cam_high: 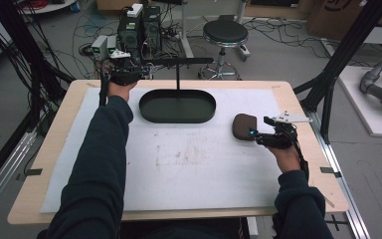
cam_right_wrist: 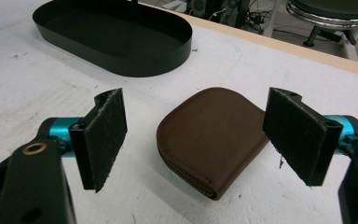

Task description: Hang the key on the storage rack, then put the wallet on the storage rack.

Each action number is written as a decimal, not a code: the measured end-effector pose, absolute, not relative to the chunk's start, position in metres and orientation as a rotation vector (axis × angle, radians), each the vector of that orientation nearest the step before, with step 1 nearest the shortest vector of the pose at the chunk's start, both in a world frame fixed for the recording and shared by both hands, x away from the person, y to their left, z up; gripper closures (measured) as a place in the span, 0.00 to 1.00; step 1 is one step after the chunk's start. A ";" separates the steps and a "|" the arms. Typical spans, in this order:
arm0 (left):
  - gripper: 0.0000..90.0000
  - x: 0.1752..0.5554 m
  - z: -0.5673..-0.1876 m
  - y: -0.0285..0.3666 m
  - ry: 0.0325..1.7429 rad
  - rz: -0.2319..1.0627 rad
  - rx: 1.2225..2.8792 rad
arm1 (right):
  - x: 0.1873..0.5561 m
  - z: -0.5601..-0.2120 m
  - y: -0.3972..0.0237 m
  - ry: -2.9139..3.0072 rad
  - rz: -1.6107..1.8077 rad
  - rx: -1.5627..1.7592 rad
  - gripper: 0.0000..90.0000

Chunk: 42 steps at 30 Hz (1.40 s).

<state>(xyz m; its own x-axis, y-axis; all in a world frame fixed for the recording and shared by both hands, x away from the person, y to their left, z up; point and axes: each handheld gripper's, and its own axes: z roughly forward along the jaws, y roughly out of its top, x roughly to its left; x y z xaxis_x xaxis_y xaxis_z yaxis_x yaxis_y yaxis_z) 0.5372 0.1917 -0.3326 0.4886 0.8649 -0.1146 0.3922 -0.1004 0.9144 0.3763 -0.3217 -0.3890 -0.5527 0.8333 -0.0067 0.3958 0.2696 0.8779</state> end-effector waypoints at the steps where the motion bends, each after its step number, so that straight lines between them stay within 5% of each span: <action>1: 0.72 0.534 -0.334 0.194 1.085 0.577 1.705 | 0.376 -0.389 -0.322 2.072 1.226 1.107 0.24; 8: 0.54 0.495 -0.344 0.219 1.110 0.573 1.639 | 0.378 -0.390 -0.319 2.077 1.228 1.112 0.24; 15: 0.15 0.454 -0.353 0.230 1.003 0.569 1.590 | 0.379 -0.392 -0.315 2.083 1.203 1.110 0.24; 42: 0.18 0.371 -0.399 0.230 0.923 0.610 1.712 | 0.381 -0.393 -0.316 2.006 1.122 1.211 0.24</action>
<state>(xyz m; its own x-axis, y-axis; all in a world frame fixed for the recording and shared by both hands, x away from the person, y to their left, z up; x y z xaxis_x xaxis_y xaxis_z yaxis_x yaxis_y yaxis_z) 0.3709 0.2296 -0.3992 0.5725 0.8189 -0.0400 0.2848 -0.1528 0.9463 0.3812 -0.3157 -0.3935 -0.4528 0.8912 -0.0261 0.4444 0.2509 0.8600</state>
